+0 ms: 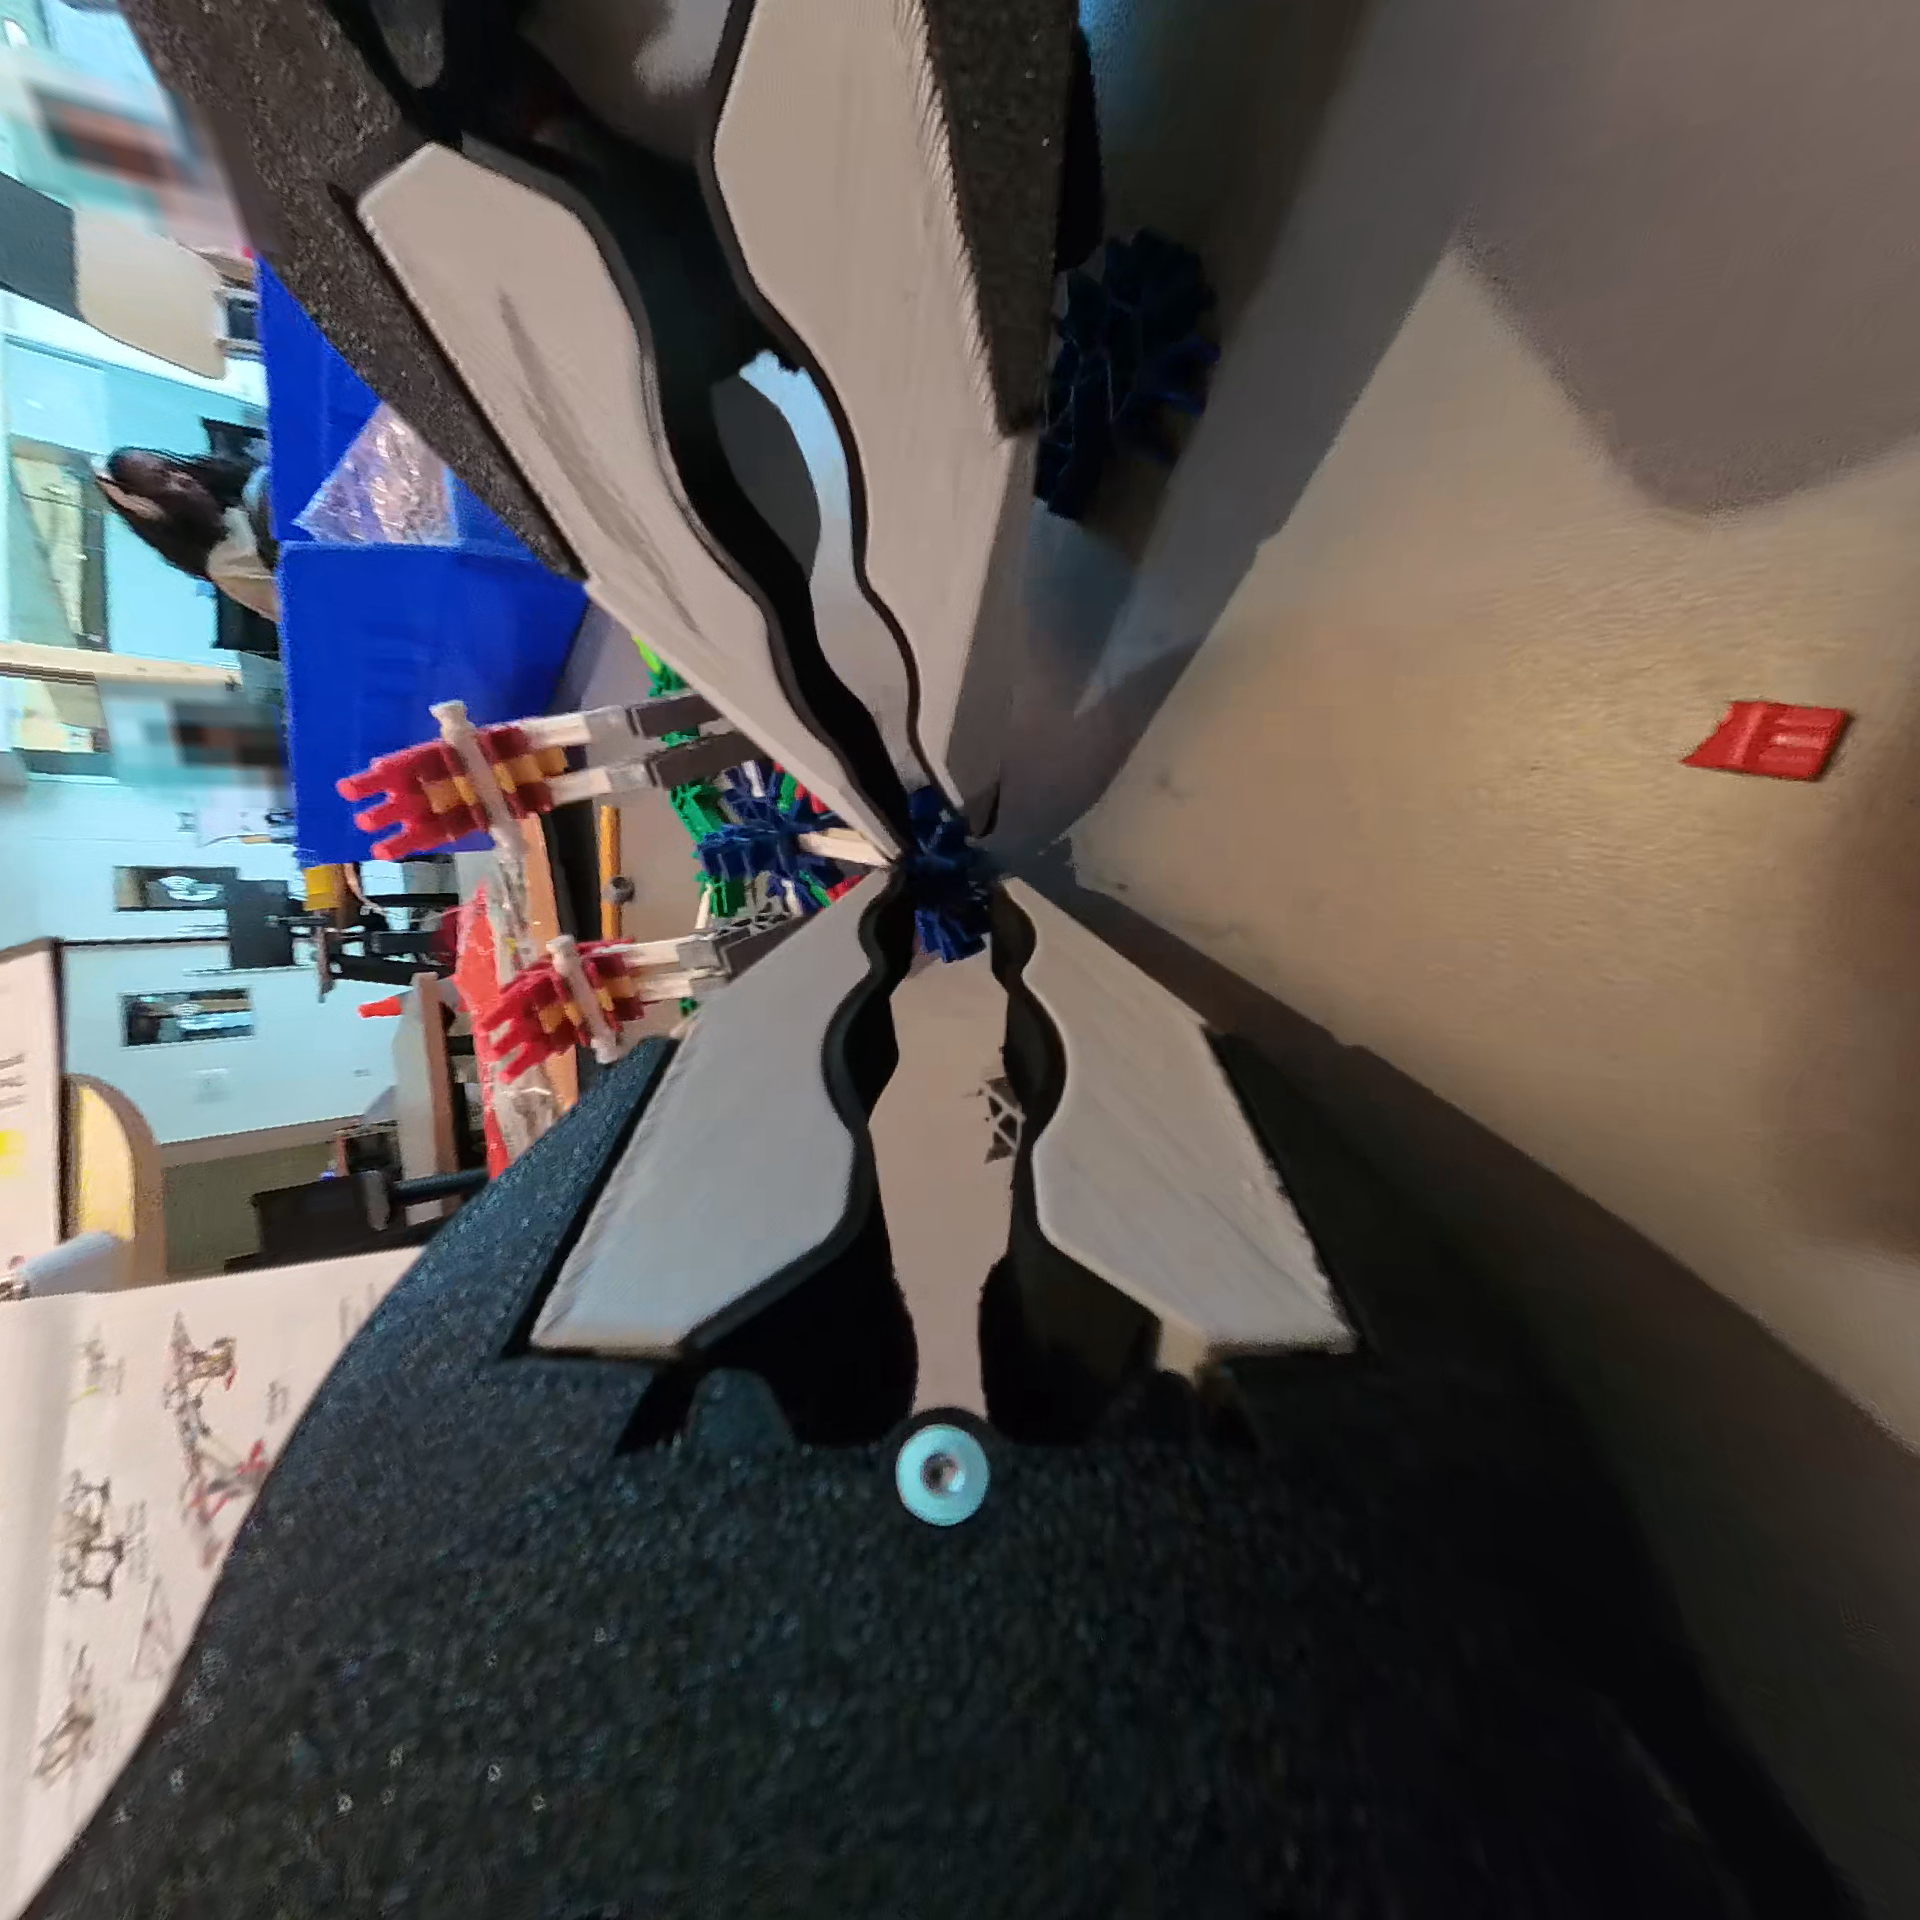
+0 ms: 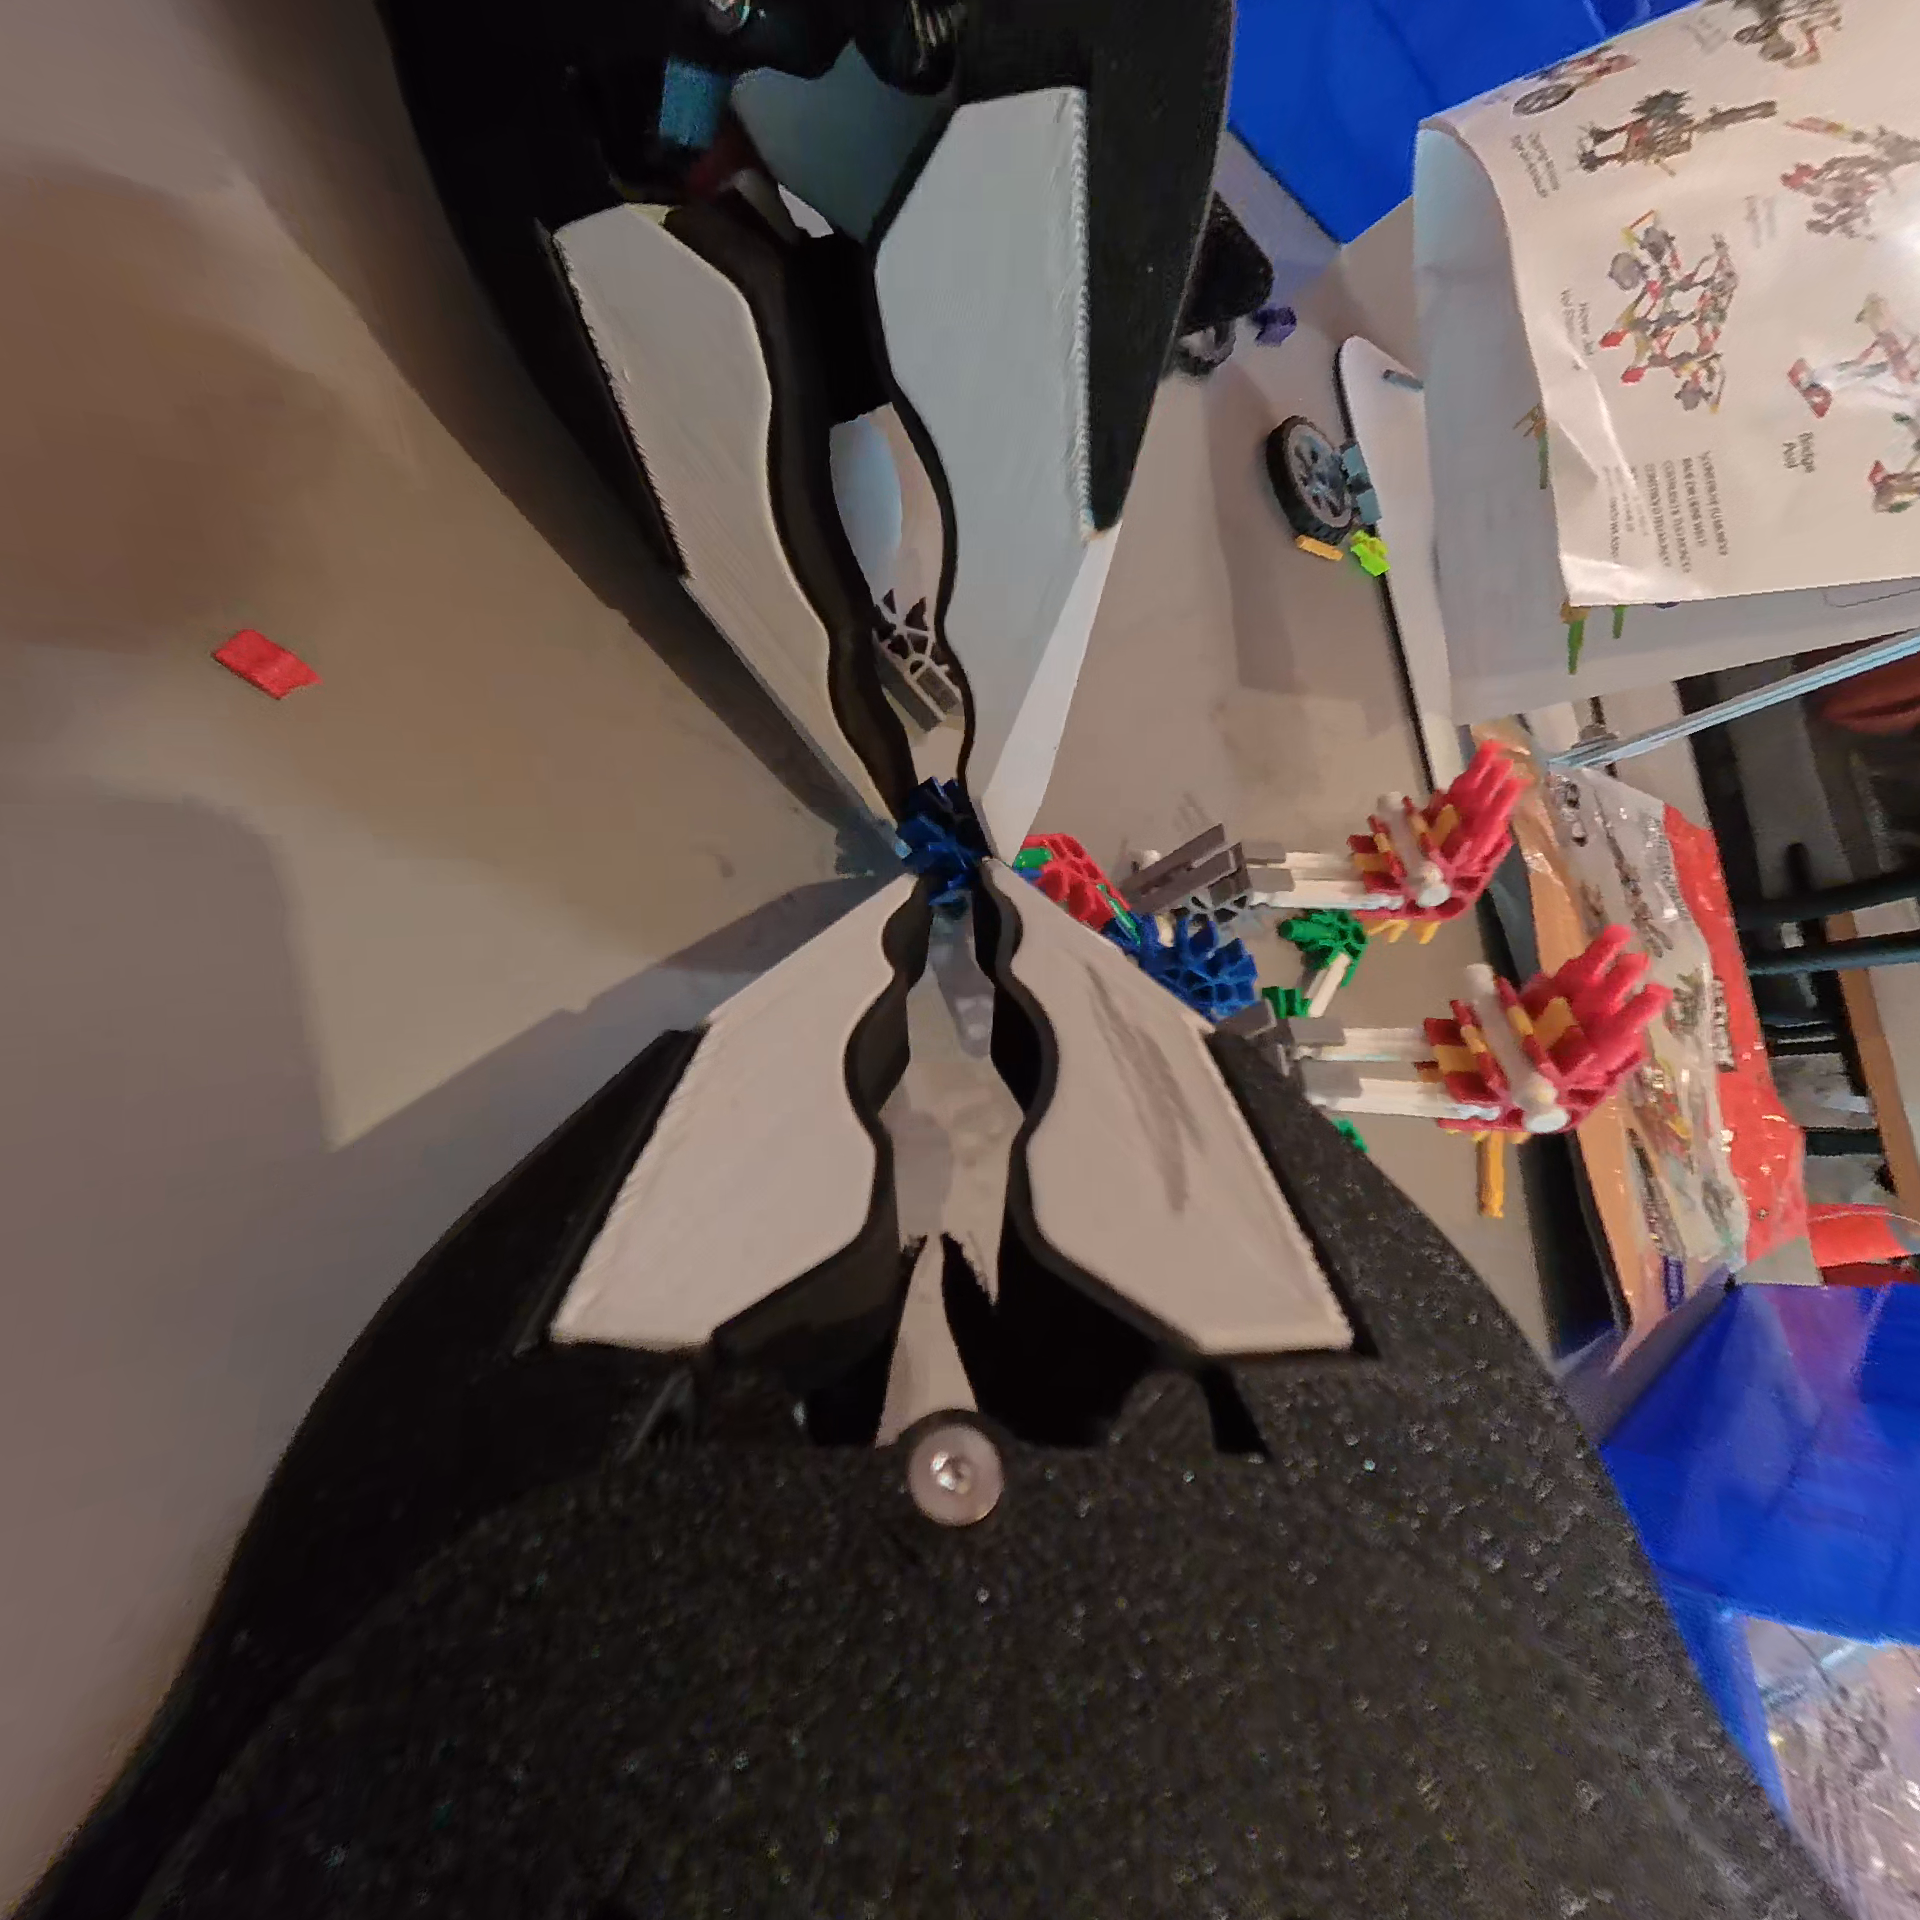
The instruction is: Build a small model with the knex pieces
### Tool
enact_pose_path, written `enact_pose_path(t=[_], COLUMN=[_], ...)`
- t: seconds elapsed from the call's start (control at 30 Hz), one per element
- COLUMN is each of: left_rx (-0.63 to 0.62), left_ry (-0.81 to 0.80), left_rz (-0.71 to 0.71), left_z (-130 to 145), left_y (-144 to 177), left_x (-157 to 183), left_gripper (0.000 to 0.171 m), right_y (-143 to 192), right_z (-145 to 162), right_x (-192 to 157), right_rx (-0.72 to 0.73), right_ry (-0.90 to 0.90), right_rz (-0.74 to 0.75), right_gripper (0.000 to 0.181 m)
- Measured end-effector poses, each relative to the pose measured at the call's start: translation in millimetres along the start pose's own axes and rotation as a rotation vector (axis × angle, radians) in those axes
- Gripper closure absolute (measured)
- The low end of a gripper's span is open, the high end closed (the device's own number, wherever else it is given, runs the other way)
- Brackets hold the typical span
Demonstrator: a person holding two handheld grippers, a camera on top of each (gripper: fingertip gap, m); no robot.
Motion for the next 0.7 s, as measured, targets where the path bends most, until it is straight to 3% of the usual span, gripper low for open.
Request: enact_pose_path(t=[0.7], left_rx=[-0.047], left_ry=[0.018], left_rz=[0.445], left_z=[-4], left_y=[-10], left_x=[-12], left_gripper=[0.158], right_y=[-4], right_z=[13], right_x=[6], right_rx=[0.011], right_ry=[-0.292], right_rz=[-0.225], right_gripper=[0.174])
Point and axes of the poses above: each gripper's, where its closed fingertips meet, y back along the fingers, z out of its underside, x = y × z across the jaws, the point moved 3 cm from there along y, back along the fingers, and after that the axes turned 6 degrees about -x, right-handed, at the moved point
